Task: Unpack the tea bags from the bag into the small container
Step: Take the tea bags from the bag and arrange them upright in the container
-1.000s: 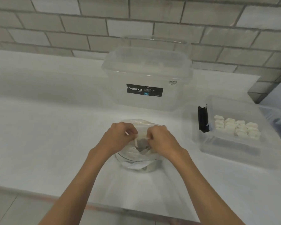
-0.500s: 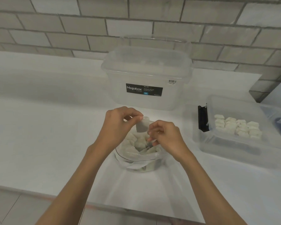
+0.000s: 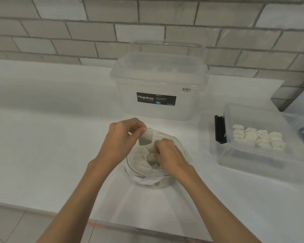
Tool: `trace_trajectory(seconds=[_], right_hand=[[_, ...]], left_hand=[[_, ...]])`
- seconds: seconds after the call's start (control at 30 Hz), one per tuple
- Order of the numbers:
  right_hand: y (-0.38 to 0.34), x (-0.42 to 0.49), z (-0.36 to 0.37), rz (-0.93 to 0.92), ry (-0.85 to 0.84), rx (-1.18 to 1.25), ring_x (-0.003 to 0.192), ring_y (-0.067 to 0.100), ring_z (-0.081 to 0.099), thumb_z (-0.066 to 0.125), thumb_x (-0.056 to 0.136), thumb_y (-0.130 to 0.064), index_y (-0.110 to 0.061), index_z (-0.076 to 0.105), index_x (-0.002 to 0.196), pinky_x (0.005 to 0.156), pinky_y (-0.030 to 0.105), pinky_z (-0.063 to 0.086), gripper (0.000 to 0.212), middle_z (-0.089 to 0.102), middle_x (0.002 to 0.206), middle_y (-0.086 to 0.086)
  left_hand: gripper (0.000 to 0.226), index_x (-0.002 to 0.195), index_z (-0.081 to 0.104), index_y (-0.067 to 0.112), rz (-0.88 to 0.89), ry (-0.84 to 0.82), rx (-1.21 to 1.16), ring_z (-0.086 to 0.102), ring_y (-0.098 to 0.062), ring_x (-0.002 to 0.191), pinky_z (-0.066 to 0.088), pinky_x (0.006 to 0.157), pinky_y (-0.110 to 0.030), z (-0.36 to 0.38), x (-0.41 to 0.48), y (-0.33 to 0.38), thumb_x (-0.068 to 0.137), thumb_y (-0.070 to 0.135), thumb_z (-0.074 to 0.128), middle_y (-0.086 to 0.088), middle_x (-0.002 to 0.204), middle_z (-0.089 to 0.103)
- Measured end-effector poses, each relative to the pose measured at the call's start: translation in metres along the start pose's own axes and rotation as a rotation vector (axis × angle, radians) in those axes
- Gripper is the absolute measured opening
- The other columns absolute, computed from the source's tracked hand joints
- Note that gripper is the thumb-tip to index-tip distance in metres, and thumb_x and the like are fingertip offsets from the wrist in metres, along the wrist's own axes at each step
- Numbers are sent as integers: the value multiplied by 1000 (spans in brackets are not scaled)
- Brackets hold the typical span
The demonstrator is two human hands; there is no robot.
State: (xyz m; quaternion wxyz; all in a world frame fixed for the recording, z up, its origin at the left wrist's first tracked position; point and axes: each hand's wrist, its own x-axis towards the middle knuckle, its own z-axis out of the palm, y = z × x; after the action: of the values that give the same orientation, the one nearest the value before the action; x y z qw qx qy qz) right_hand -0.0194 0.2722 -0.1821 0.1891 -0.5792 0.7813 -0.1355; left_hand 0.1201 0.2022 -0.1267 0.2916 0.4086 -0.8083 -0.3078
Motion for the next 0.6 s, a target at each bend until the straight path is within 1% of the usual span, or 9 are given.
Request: trace_trajectory(seconds=[0.07, 0.2, 0.23, 0.3, 0.37, 0.4, 0.43, 0.5, 0.6], right_hand=[[2, -1, -6, 2, 4, 55, 87, 30, 60, 45, 84, -2, -9, 62, 91, 77, 42, 52, 19, 59, 100, 10], [7, -4, -19, 9, 54, 145, 86, 25, 62, 52, 85, 0, -10, 69, 92, 78, 36, 54, 21, 63, 96, 8], [8, -5, -24, 19, 62, 173, 85, 22, 61, 54, 88, -2, -11, 70, 94, 77, 33, 53, 19, 62, 97, 7], [10, -7, -34, 35, 79, 218, 81, 16, 59, 57, 90, -6, -11, 71, 99, 72, 21, 49, 18, 61, 96, 4], [13, -10, -46, 34, 110, 268, 73, 7, 57, 60, 90, -7, -12, 73, 95, 60, 8, 43, 15, 61, 86, -3], [13, -12, -52, 37, 127, 317, 67, 3, 56, 61, 89, -8, -14, 74, 90, 55, 5, 41, 14, 61, 79, -7], [14, -15, -57, 46, 144, 383, 62, 1, 56, 62, 88, -10, -17, 73, 85, 53, 5, 42, 14, 61, 74, -10], [16, -20, -65, 75, 170, 554, 56, 3, 57, 64, 87, -12, -20, 70, 79, 53, 12, 46, 13, 64, 71, -9], [20, -24, -71, 135, 165, 906, 55, 8, 57, 67, 86, -9, -14, 71, 80, 53, 20, 49, 9, 63, 72, 0]], left_hand=[[10, 84, 72, 23, -15, 7, -6, 58, 6, 76, 40, 63, -6, -2, 0, 0, 90, 20, 64, 19, 76, 67], [9, 85, 72, 19, -25, 15, -14, 57, 8, 74, 40, 64, -3, -3, 1, 0, 90, 16, 65, 19, 75, 66], [9, 85, 72, 19, -26, 15, -15, 57, 9, 74, 40, 64, -2, -3, 1, 0, 89, 15, 65, 19, 75, 66], [9, 85, 72, 19, -32, 13, -22, 57, 9, 74, 40, 65, -2, -2, 1, 0, 89, 14, 65, 19, 75, 66], [10, 83, 72, 20, -43, 12, -37, 58, 7, 74, 41, 65, -3, -2, 3, 1, 89, 14, 66, 18, 75, 67], [10, 83, 72, 22, -48, 12, -42, 58, 6, 74, 42, 65, -3, -2, 3, 1, 88, 15, 66, 18, 75, 67], [11, 83, 72, 22, -52, 13, -45, 58, 6, 74, 42, 66, -4, -2, 4, 1, 88, 15, 66, 18, 75, 67], [11, 85, 70, 25, -59, 16, -59, 59, 5, 74, 43, 65, -5, -2, 5, 2, 89, 15, 65, 16, 75, 68], [15, 89, 63, 28, -69, 27, -97, 61, 1, 71, 43, 62, -8, -3, 6, 4, 89, 13, 62, 11, 71, 69]])
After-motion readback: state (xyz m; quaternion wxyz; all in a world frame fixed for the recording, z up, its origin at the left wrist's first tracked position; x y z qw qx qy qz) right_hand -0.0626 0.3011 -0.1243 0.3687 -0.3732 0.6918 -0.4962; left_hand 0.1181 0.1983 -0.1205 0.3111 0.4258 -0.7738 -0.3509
